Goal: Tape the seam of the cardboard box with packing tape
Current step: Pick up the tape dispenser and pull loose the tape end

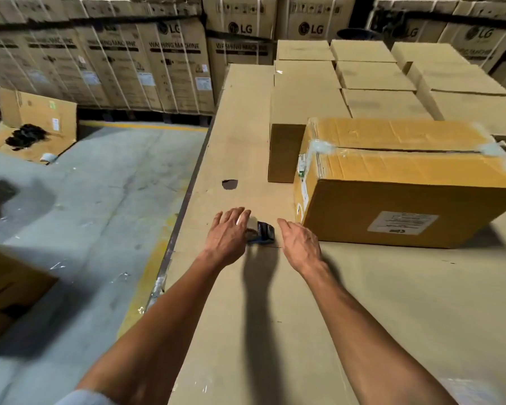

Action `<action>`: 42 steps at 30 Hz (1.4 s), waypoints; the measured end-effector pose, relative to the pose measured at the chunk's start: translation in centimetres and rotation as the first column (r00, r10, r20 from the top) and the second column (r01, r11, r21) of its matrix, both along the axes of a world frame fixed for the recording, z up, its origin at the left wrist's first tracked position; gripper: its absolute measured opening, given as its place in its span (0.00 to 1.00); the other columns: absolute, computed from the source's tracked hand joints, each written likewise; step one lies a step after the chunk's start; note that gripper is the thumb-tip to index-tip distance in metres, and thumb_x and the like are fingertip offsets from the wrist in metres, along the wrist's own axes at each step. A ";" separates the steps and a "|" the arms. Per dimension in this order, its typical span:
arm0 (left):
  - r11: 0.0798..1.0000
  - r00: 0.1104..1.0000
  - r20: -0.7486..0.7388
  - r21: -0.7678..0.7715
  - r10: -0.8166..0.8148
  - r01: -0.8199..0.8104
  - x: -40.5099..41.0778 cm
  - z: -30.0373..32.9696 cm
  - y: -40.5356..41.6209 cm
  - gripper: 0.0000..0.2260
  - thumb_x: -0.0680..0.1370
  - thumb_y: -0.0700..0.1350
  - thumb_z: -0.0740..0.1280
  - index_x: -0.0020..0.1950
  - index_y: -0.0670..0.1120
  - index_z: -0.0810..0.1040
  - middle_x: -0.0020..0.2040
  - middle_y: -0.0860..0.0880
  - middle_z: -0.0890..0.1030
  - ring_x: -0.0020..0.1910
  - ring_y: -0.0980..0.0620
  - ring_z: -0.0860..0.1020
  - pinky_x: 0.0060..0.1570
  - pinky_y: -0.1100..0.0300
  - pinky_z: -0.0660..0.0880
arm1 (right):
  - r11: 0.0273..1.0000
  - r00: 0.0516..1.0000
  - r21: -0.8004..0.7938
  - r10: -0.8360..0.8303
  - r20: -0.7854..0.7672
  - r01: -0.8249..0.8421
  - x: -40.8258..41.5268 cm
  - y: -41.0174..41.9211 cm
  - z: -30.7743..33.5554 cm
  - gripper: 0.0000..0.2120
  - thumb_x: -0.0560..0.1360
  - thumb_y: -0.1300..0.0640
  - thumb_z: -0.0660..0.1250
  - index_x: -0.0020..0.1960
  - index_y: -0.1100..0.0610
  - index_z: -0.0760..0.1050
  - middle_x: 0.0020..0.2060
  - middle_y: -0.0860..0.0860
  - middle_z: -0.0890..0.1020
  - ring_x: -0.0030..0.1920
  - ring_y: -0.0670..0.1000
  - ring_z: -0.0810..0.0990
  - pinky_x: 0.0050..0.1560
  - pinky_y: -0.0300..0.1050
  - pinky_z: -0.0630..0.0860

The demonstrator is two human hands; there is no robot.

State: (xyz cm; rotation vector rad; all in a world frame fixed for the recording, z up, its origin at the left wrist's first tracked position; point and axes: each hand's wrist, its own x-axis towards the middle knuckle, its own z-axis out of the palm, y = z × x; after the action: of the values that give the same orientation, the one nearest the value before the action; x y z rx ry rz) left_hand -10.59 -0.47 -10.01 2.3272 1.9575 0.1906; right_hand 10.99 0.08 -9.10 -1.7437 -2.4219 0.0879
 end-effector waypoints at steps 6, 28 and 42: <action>0.999 0.998 0.067 -0.041 -0.012 0.015 -2.0 -3.4 1.7 0.27 0.86 0.55 0.59 0.84 0.46 0.62 0.85 0.44 0.65 0.83 0.43 0.64 0.83 0.42 0.58 | 0.975 0.990 -0.182 -0.135 -0.040 0.125 -2.2 1.7 -3.2 0.24 0.80 0.64 0.58 0.73 0.49 0.67 0.50 0.55 0.83 0.49 0.62 0.82 0.40 0.50 0.71; 0.994 0.842 0.528 -0.074 0.111 -0.085 -1.8 -8.2 4.2 0.23 0.88 0.62 0.57 0.78 0.49 0.68 0.72 0.45 0.75 0.67 0.42 0.77 0.65 0.47 0.76 | 0.760 0.611 -0.520 -0.636 -0.471 0.391 -3.9 7.0 -8.5 0.08 0.78 0.53 0.74 0.52 0.58 0.85 0.45 0.50 0.87 0.44 0.49 0.83 0.38 0.30 0.69; 0.999 0.919 0.393 0.045 -0.024 0.006 -1.2 -7.2 4.0 0.23 0.89 0.61 0.56 0.81 0.52 0.68 0.80 0.46 0.69 0.76 0.43 0.71 0.73 0.43 0.74 | 0.740 0.664 -0.538 -0.641 -0.385 0.404 -3.9 7.0 -8.8 0.10 0.82 0.53 0.68 0.50 0.57 0.84 0.52 0.55 0.87 0.56 0.59 0.83 0.54 0.47 0.77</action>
State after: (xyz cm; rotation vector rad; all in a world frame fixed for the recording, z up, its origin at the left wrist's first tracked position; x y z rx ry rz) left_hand -11.79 3.57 -17.17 2.1163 1.7483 0.6513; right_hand 7.08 7.11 -17.89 -2.1463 -1.4588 0.9503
